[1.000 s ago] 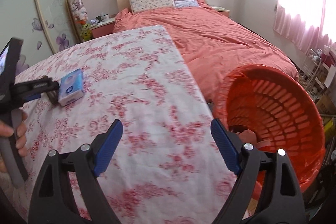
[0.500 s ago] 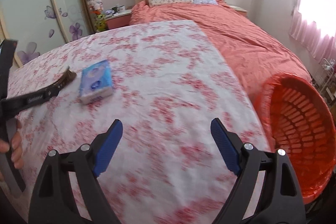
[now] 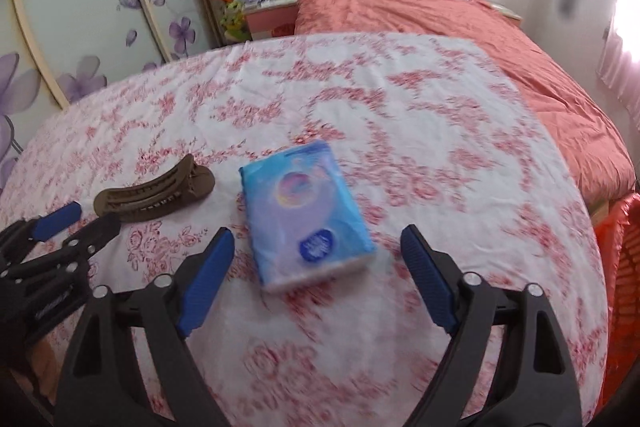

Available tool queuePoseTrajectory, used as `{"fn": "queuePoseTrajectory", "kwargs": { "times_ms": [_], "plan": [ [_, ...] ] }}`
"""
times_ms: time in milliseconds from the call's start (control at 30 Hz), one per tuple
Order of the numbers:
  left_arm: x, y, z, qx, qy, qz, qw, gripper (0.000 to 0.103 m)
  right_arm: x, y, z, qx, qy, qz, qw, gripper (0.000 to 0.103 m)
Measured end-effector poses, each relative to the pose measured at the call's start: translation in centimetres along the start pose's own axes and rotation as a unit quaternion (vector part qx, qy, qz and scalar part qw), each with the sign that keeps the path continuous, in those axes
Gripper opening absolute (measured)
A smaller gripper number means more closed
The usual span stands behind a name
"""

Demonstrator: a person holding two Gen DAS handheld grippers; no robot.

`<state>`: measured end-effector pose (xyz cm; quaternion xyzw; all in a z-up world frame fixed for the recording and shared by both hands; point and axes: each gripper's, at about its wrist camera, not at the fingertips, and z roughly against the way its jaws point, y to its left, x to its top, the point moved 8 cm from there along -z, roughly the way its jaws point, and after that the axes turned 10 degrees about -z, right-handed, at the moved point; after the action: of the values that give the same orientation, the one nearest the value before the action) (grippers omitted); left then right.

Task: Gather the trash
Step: 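Grasp the blue tissue pack with the right gripper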

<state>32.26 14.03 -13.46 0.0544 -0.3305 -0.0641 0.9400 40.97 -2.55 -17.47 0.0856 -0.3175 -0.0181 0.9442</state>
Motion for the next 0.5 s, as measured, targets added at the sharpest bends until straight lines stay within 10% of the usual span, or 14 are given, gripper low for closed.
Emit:
{"fn": "queuePoseTrajectory", "kwargs": {
  "times_ms": [67,500],
  "plan": [
    [0.2,-0.1,0.0,0.003,-0.004,-0.007,1.0,0.069,0.3,0.1,0.0,-0.012,-0.005,0.009,1.0,0.058],
    [3.3,-4.3,-1.8,-0.006,-0.018,-0.112,0.9935,0.066,-0.9,-5.0,1.7,-0.06,-0.015,-0.019,0.998,0.058]
  ]
}}
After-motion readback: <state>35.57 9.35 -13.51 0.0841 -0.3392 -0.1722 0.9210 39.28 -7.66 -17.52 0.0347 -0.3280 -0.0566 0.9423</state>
